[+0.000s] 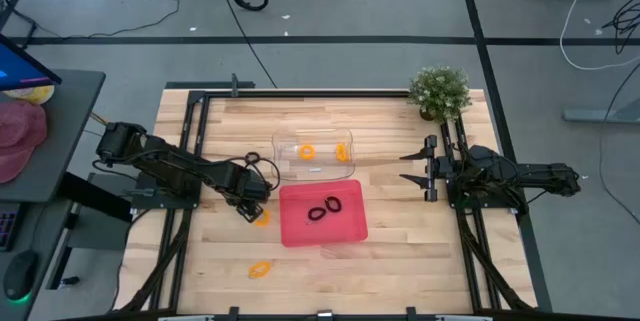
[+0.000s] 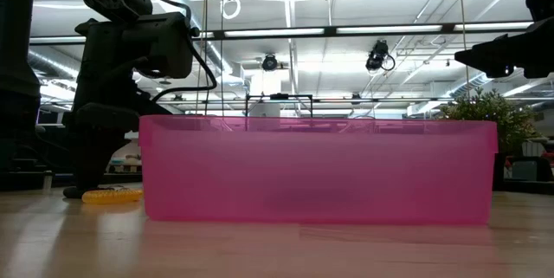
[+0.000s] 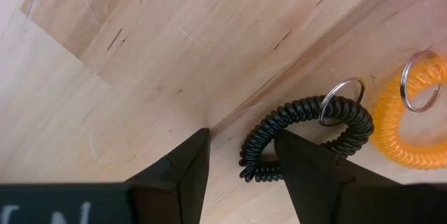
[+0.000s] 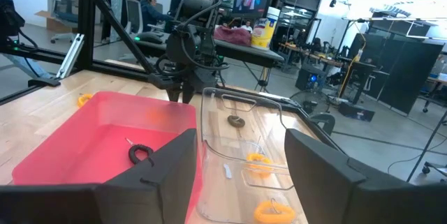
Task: Sort spring keychains
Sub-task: Put the black spring keychain into the red bin
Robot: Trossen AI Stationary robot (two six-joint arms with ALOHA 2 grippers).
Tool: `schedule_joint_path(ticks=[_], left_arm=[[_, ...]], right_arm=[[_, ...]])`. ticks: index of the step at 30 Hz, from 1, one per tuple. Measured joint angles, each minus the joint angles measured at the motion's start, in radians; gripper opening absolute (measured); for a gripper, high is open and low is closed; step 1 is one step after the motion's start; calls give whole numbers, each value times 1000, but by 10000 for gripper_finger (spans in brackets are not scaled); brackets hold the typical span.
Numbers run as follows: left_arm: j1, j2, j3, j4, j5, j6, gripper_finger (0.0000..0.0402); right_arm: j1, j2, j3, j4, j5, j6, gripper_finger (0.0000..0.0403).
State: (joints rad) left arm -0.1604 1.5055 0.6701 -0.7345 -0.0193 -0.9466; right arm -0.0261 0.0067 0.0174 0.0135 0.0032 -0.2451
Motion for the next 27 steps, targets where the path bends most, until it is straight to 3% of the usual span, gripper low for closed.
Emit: schedule_joint_path(ticks=[14, 17, 22, 27], left_arm=[[0, 1, 0, 1, 10, 0, 169], [0, 2, 0, 6, 27, -2, 134], [0, 2, 1, 21, 47, 53, 25], [0, 2, 1, 22, 54, 62, 17]], right_arm=[[0, 0, 0, 0, 0, 0, 222], [0, 0, 0, 0, 0, 0, 222], [0, 0, 0, 0, 0, 0, 222], [0, 0, 0, 0, 0, 0, 222]])
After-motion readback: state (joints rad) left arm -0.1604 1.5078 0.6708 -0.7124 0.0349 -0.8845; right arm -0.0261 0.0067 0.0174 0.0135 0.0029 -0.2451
